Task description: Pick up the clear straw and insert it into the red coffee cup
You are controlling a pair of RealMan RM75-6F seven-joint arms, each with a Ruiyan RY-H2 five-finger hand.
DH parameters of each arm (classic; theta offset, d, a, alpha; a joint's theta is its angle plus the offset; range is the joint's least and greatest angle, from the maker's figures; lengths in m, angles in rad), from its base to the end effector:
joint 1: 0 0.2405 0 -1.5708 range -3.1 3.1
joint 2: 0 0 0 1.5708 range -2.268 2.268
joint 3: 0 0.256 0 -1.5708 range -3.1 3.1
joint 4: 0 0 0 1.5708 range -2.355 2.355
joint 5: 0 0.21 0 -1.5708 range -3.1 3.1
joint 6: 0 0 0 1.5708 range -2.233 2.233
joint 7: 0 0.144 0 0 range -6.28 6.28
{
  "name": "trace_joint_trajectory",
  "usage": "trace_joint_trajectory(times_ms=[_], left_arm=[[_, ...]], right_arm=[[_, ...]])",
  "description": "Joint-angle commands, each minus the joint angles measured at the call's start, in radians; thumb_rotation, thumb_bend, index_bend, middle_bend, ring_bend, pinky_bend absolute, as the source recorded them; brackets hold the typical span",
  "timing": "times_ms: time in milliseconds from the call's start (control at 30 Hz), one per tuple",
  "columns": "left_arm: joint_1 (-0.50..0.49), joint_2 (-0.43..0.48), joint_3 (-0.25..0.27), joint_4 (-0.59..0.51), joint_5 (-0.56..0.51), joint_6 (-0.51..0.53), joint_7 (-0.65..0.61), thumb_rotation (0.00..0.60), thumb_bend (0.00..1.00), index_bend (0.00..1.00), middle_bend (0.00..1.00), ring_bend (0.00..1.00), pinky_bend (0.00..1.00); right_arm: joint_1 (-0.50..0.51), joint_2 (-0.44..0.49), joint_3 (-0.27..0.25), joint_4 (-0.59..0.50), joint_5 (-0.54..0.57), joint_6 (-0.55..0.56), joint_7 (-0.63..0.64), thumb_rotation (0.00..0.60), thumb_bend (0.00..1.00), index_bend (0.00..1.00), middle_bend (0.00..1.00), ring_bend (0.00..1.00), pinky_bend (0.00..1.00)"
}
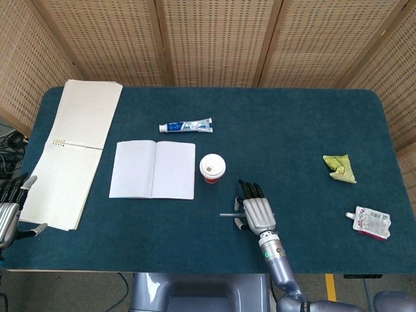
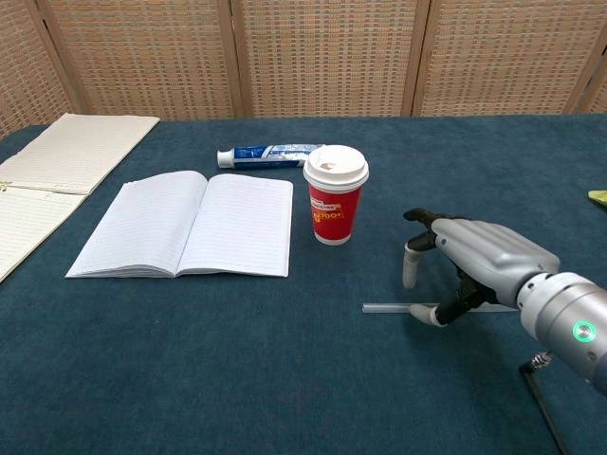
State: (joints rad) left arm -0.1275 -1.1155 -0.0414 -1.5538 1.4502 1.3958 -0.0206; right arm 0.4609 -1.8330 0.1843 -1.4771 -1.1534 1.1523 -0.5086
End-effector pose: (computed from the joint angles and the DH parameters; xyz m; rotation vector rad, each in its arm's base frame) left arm -0.3274 0.1936 0.1569 -1.4199 -0.9377 -0.8243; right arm -0.1604 -0.2653 -0.0739 1.6481 -1.1340 0.9364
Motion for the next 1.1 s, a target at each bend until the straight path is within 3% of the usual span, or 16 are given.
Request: trace_joint_trajectory(times_ms=[33,700,1100], left_arm=[[0.0,0.001,-0.002,0.001,-0.005,-0.002,-0.003,0.6,0.06,0.0,0.0,0.0,0.0],[-0.018,-0.004,-0.006,0.018,-0.023,-0.038,-0.023,0.6,0.06,0.0,0.0,0.0,0.0],[-0.019,-0.003,-0.006,0.022,-0.023,-0.038,-0.037,0.6,0.06,0.0,0.0,0.0,0.0]], right_arm=[[0.009,-0.005,0.005,0.012,0.014,-0.013,-0.001,0.6,0.5,0.53,0.09,0.0,0.0],[0.051,-0.031,0.014,0.062,0.089,-0.059,-0.01,0.6,0.51,0.54,0.1,0.0,0.0],[0.061,-0.032,0.004,0.053,0.105,-0.057,-0.014,0.6,0.58,0.58,0.14,0.0,0.0]])
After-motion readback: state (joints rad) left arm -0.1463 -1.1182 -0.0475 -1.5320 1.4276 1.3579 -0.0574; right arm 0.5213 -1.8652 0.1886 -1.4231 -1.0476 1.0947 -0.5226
